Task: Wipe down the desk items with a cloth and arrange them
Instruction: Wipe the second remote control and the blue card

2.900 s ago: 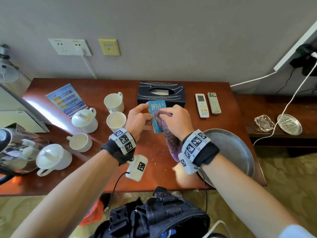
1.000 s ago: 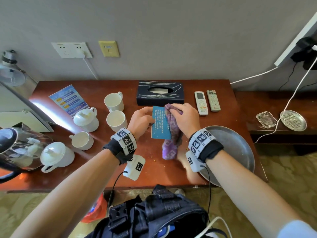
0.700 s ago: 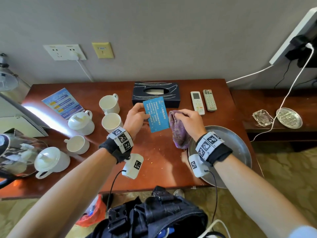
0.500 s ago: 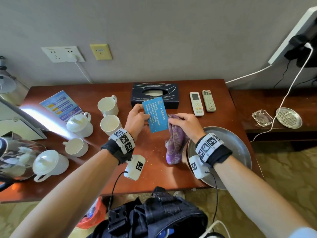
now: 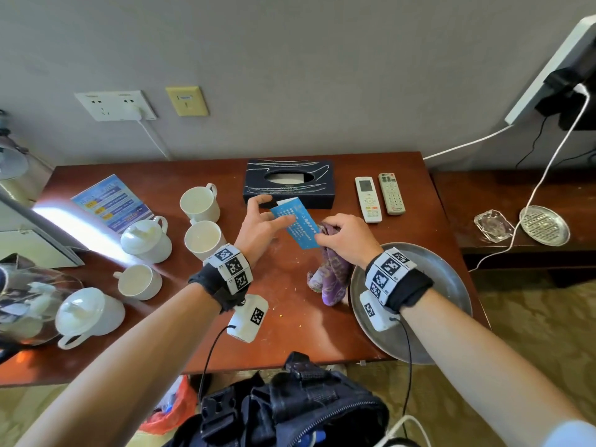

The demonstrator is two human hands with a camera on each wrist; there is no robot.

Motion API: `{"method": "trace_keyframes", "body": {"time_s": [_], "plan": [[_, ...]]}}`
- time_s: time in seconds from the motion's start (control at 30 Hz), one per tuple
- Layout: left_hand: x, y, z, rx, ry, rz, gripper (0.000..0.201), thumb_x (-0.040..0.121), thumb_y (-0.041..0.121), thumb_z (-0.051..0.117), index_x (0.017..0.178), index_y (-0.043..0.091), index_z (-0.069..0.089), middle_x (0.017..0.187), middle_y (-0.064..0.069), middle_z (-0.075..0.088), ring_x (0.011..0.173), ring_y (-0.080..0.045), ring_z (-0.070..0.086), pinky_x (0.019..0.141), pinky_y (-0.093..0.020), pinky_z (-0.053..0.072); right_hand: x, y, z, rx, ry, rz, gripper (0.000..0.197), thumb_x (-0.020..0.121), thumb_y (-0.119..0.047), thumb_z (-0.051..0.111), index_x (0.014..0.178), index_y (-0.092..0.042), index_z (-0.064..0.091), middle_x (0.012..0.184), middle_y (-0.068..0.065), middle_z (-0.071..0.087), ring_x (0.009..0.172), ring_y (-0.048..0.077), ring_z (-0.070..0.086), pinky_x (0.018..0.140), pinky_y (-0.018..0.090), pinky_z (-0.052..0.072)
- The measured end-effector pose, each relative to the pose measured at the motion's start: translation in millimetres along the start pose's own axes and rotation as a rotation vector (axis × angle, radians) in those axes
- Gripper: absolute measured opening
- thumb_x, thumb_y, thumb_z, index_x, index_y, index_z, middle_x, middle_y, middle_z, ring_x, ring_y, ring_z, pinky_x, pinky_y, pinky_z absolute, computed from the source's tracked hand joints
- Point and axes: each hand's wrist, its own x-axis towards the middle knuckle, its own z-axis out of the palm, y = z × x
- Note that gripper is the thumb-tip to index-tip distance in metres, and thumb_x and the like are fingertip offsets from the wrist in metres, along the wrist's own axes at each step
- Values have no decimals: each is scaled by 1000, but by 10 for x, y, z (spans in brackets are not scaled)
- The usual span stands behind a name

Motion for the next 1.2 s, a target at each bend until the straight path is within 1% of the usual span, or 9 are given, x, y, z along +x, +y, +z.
{"method": "trace_keyframes", "body": {"time_s": [0.13, 0.2, 0.3, 0.47, 0.7, 0.9, 0.97, 1.13, 1.2], "plan": [[116, 79, -84, 172, 22, 2, 74, 85, 51, 73, 144, 24, 38, 128, -2, 60, 115, -15, 59, 96, -34, 49, 27, 13, -101, -243, -2, -57, 14, 86, -40, 65, 92, -30, 72, 76, -6, 47, 77, 21, 54, 64, 34, 39], [130, 152, -85, 330, -9, 75, 70, 85, 52, 72, 142, 24, 43, 132, 2, 55, 120, -14, 54, 93, -27, 44, 25, 10, -151, -300, -13, -78, 19, 88, -43, 63, 100, -31, 72, 79, -6, 46, 78, 21, 54, 65, 31, 35], [171, 221, -52, 575, -107, 173, 52, 87, 48, 71, 132, 27, 57, 136, 4, 55, 125, -13, 51, 100, -29, 40, 24, 13, -208, -394, -31, -118, 19, 91, -42, 61, 102, -29, 70, 86, -1, 47, 78, 22, 52, 66, 31, 32], [249, 298, 18, 833, -297, 143, 34, 87, 54, 68, 113, 32, 68, 110, 5, 70, 102, -14, 65, 95, -41, 53, 12, 73, -271, -486, -47, -165, 22, 91, -37, 61, 108, -28, 70, 90, -1, 46, 79, 25, 56, 67, 32, 36], [287, 275, 192, 868, -443, 55, 50, 85, 50, 73, 127, 24, 65, 118, 5, 68, 106, -15, 63, 95, -33, 51, -62, 253, -369, -455, -74, -106, 29, 92, -40, 62, 119, -32, 68, 98, -1, 49, 90, 22, 57, 72, 30, 38], [391, 114, 310, 738, -454, -47, 49, 90, 39, 70, 133, 20, 56, 117, 2, 63, 96, -13, 64, 81, -29, 52, -180, 524, -556, -208, 47, 120, 45, 89, -42, 69, 130, -27, 64, 116, 4, 59, 112, 24, 56, 98, 42, 46], [422, 72, 390, 717, -453, -59, 49, 92, 36, 69, 135, 19, 53, 121, 1, 61, 100, -15, 64, 78, -26, 50, -227, 652, -634, -134, 94, 200, 46, 87, -40, 72, 131, -24, 64, 116, 6, 61, 113, 25, 56, 100, 42, 45], [565, -52, 721, 708, -436, -47, 46, 95, 30, 67, 136, 17, 54, 129, -4, 61, 114, -22, 60, 99, -36, 47, -318, 986, -741, 20, 149, 346, 46, 86, -36, 74, 129, -22, 66, 115, 9, 64, 111, 27, 58, 102, 44, 45], [627, -89, 868, 718, -456, -34, 44, 95, 32, 66, 136, 18, 55, 128, -2, 62, 114, -20, 59, 100, -36, 46, -338, 1104, -761, 85, 198, 394, 44, 85, -34, 75, 126, -20, 68, 118, 9, 65, 112, 26, 59, 102, 42, 46]]}}
